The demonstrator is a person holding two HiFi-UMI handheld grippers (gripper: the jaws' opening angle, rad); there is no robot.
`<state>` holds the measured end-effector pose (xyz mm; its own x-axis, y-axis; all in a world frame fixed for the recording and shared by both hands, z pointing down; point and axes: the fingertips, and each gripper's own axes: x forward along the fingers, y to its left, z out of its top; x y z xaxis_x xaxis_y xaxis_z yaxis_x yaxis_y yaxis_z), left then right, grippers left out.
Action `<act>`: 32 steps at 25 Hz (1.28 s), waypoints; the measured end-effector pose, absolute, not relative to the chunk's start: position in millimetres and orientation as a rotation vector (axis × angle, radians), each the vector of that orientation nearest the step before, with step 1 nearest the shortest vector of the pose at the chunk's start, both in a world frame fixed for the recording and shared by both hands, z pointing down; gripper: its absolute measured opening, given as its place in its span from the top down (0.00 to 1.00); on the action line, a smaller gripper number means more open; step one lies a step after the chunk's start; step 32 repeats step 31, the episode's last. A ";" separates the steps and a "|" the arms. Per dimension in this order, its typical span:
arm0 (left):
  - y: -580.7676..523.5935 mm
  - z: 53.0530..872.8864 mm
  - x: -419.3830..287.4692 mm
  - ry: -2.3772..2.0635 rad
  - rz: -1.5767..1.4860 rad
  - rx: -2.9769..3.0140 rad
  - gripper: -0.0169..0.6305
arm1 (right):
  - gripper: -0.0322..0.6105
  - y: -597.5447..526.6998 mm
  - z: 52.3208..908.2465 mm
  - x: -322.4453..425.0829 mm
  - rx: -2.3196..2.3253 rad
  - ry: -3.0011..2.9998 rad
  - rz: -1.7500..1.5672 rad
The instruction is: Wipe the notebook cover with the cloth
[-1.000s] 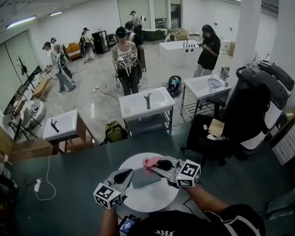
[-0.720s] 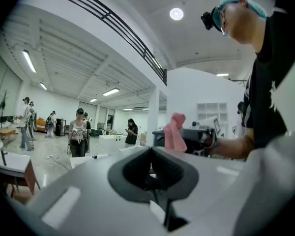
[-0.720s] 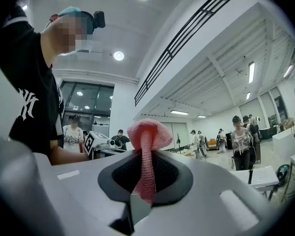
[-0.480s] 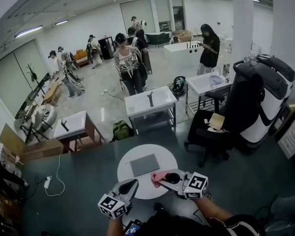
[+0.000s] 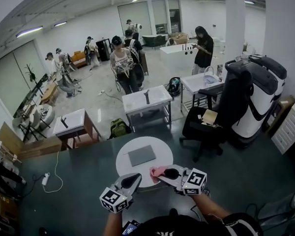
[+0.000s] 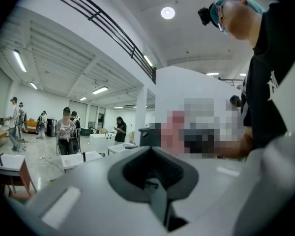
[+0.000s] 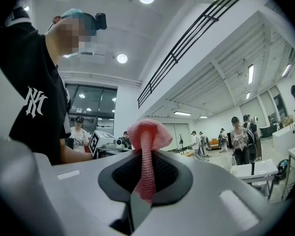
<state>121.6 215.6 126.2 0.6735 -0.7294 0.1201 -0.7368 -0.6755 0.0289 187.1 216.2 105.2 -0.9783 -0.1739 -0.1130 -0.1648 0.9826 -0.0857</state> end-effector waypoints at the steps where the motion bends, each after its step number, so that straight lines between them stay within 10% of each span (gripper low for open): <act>1: 227.5 122.9 120.7 -1.221 0.141 2.823 0.97 | 0.90 227.9 104.5 184.6 -0.267 3.007 -0.109; 32: 426.7 163.9 34.8 -1.096 0.077 2.795 0.97 | 0.90 419.0 118.8 97.8 -0.343 3.036 -0.147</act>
